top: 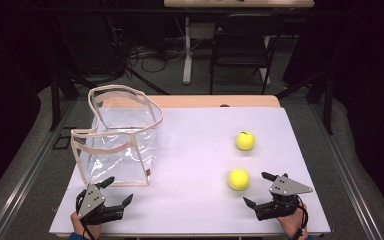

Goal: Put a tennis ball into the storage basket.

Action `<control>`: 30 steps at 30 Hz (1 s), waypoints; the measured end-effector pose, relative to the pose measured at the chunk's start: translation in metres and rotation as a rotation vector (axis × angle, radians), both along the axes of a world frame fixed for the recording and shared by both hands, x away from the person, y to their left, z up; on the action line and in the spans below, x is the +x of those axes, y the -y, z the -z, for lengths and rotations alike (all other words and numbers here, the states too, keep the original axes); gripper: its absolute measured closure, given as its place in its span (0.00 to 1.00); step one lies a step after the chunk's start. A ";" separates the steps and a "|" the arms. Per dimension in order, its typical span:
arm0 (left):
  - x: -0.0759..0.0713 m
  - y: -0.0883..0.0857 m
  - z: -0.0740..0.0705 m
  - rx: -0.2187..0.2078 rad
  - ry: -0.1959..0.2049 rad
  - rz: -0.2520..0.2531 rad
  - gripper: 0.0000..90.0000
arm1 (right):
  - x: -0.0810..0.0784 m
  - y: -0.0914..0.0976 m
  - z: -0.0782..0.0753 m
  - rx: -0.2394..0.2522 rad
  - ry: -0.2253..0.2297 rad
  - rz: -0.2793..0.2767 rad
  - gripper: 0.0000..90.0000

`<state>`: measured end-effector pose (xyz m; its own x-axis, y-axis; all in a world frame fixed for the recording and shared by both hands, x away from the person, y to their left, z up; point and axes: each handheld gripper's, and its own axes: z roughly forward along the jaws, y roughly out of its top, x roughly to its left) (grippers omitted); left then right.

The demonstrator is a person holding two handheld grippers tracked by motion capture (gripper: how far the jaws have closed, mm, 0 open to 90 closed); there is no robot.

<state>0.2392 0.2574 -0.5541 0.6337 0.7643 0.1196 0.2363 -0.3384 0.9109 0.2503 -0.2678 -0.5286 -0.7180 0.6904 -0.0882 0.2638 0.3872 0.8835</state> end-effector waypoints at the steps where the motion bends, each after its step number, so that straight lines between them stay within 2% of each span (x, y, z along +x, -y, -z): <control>1: 0.000 0.000 0.000 0.000 0.000 -0.001 0.18 | 0.000 0.000 0.000 -0.002 -0.001 0.000 0.00; 16: -0.001 -0.001 0.000 0.001 0.008 -0.007 0.18 | 0.002 -0.002 -0.002 -0.009 -0.004 -0.002 0.00; 30: 0.000 0.000 0.000 0.001 0.007 -0.013 0.18 | 0.012 -0.009 -0.008 -0.025 -0.045 -0.007 0.00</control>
